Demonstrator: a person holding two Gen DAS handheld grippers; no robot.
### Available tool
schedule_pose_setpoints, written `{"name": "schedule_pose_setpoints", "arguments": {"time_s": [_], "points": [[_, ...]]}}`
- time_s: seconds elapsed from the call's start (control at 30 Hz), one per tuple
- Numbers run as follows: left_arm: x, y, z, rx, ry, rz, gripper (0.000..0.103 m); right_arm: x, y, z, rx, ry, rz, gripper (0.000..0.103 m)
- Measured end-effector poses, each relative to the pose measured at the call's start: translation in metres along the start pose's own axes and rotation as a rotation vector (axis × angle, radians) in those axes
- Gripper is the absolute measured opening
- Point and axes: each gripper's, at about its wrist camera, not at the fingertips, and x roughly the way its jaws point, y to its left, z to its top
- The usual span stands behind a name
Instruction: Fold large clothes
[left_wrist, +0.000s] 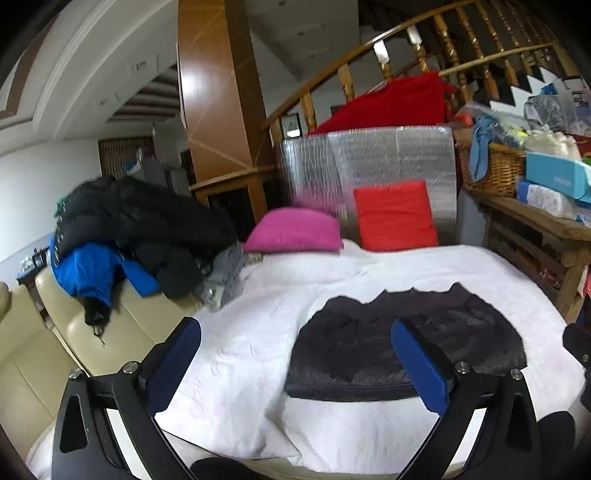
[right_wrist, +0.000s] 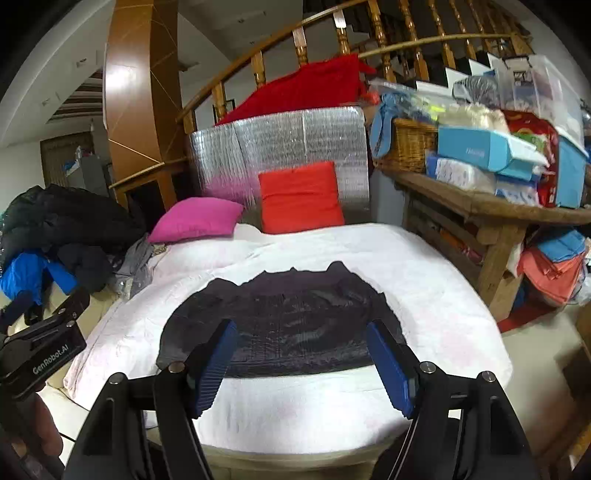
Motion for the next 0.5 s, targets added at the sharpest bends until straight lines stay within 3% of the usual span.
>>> {"name": "schedule_pose_setpoints", "arguments": {"time_s": [0.23, 0.5], "points": [[-0.046, 0.007, 0.014, -0.025, -0.051, -0.014, 0.103, -0.045, -0.009, 0.006, 0.019, -0.046, -0.014, 0.076], [-0.064, 0.01, 0.02, -0.05, -0.076, -0.004, 0.103, -0.049, -0.007, 0.006, 0.009, -0.031, -0.005, 0.076]]}}
